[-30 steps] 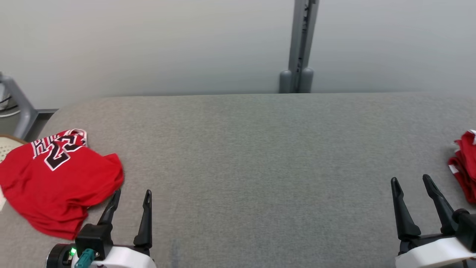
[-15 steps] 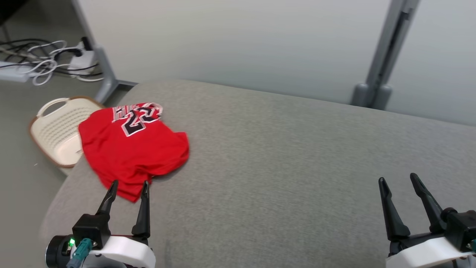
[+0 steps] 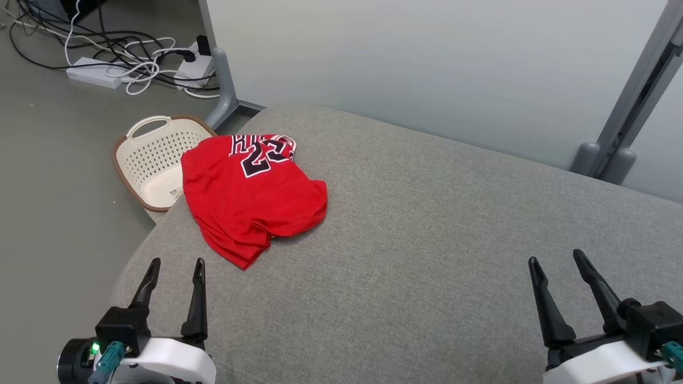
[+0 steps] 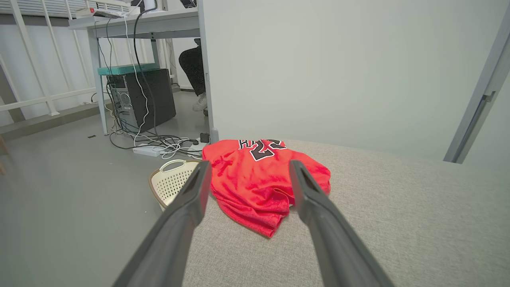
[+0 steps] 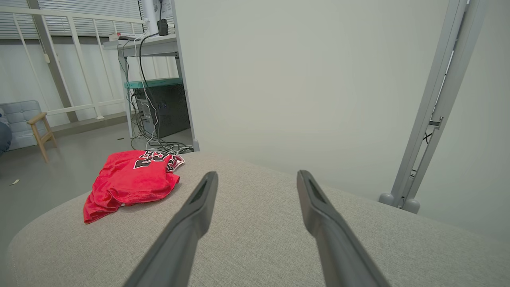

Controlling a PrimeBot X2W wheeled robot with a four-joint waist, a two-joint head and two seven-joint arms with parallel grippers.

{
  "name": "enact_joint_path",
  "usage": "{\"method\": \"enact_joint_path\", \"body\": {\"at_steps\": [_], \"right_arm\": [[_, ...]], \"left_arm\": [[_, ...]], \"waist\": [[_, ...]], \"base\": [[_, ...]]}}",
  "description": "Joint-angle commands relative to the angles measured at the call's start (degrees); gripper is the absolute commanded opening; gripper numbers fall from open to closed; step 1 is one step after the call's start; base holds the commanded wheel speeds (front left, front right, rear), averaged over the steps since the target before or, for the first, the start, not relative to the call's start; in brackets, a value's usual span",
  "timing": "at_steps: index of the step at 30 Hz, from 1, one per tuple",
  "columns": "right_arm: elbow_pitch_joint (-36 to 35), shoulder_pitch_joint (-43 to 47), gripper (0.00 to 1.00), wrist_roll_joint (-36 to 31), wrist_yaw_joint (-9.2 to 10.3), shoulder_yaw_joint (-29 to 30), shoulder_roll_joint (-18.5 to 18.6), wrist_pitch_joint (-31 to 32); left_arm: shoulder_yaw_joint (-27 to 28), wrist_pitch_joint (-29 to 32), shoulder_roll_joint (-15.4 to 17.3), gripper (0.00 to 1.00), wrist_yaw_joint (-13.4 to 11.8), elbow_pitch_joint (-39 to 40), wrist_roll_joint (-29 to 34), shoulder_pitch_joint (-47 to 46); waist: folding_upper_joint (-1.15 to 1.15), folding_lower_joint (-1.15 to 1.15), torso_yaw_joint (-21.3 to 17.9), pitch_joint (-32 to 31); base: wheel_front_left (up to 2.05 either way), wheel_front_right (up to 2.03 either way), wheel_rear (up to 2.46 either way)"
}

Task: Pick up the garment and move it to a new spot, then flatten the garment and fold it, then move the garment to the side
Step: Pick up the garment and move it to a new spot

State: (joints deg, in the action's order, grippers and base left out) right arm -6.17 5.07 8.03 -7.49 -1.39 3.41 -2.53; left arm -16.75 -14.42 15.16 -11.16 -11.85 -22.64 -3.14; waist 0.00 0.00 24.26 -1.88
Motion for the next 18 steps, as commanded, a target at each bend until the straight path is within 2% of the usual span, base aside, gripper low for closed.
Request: {"method": "enact_joint_path", "body": {"at_steps": [1,10,18], "right_arm": [[0.2,0.0,1.00,-0.1,-0.01,0.1,0.0,-0.2],[-0.5,0.0,1.00,-0.4,-0.01,0.2,-0.1,0.3],[-3.5,-3.4,1.00,-1.2,-0.01,-0.1,2.1,2.0]], "left_arm": [[0.1,-0.3,0.0,1.00,-0.1,0.1,0.1,-0.4],[0.0,-0.5,0.0,1.00,0.0,-0.1,0.3,-1.5],[1.6,-0.7,-1.4,1.00,0.5,-0.4,0.6,-7.5]], "waist": [[0.00,0.00,0.1,0.1],[0.00,0.00,0.2,1.0],[0.00,0.00,-2.2,7.8]], "base": [[0.00,0.00,0.00],[0.00,0.00,0.00],[0.00,0.00,0.00]]}}
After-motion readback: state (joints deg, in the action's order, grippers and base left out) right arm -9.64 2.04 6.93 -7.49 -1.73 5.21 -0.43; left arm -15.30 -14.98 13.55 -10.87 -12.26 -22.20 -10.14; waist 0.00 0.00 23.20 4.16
